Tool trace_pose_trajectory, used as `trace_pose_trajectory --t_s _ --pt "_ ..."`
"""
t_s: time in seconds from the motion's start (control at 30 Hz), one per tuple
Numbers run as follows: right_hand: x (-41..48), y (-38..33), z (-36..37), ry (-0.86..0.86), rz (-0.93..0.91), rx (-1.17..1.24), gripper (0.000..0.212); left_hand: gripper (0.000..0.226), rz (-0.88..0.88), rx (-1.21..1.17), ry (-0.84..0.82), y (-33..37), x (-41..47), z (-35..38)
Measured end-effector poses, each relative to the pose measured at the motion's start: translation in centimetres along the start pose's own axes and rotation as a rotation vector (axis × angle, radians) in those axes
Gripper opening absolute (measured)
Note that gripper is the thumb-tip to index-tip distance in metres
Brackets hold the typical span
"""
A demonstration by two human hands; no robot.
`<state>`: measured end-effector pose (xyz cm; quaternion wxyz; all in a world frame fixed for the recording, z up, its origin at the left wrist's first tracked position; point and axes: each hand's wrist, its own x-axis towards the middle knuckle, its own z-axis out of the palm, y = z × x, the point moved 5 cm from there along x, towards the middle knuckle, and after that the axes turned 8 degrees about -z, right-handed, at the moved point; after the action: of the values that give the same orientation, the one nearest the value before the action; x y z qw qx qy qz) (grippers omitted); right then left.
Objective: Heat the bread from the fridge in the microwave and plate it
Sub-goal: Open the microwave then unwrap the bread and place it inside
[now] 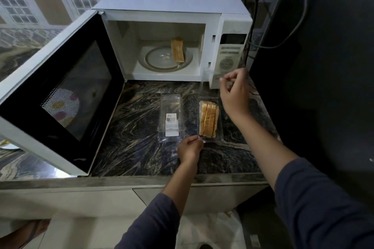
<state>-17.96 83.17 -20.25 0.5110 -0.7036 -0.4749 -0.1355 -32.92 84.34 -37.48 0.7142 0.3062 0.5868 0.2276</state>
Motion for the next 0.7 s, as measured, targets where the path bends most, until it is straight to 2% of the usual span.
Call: trace_pose_trajectory --t_s 0.07,0.13,0.23,0.3,0.4,0.53,0.7 --pt "-1.3 0.5 0.9 -0.054 0.039 -0.004 0.017 0.019 0.009 -0.003 -0.006 0.0 0.1 0.0" --pt "-2.5 1.6 2.4 -0.228 0.176 -0.065 0.021 0.019 0.012 -0.003 -0.009 0.0 0.2 0.0" --pt "-3.8 2.7 4.3 -0.462 0.400 -0.133 0.042 0.022 0.012 -0.013 -0.012 -0.1 0.5 0.1" --pt "-4.1 2.9 5.0 -0.559 0.511 -0.155 0.058 0.025 0.008 -0.029 -0.023 -0.3 0.7 0.2" --pt "-4.8 3.1 6.1 -0.672 0.663 -0.118 0.068 0.025 -0.007 -0.073 -0.046 -0.4 0.9 0.2" --pt "-5.6 3.0 7.1 -0.780 0.744 -0.112 0.062 0.024 -0.031 -0.114 -0.060 -0.3 0.8 0.3" --pt "-5.4 3.2 7.2 -0.802 0.784 -0.149 0.029 0.024 -0.085 -0.205 -0.069 -0.2 0.4 0.7"
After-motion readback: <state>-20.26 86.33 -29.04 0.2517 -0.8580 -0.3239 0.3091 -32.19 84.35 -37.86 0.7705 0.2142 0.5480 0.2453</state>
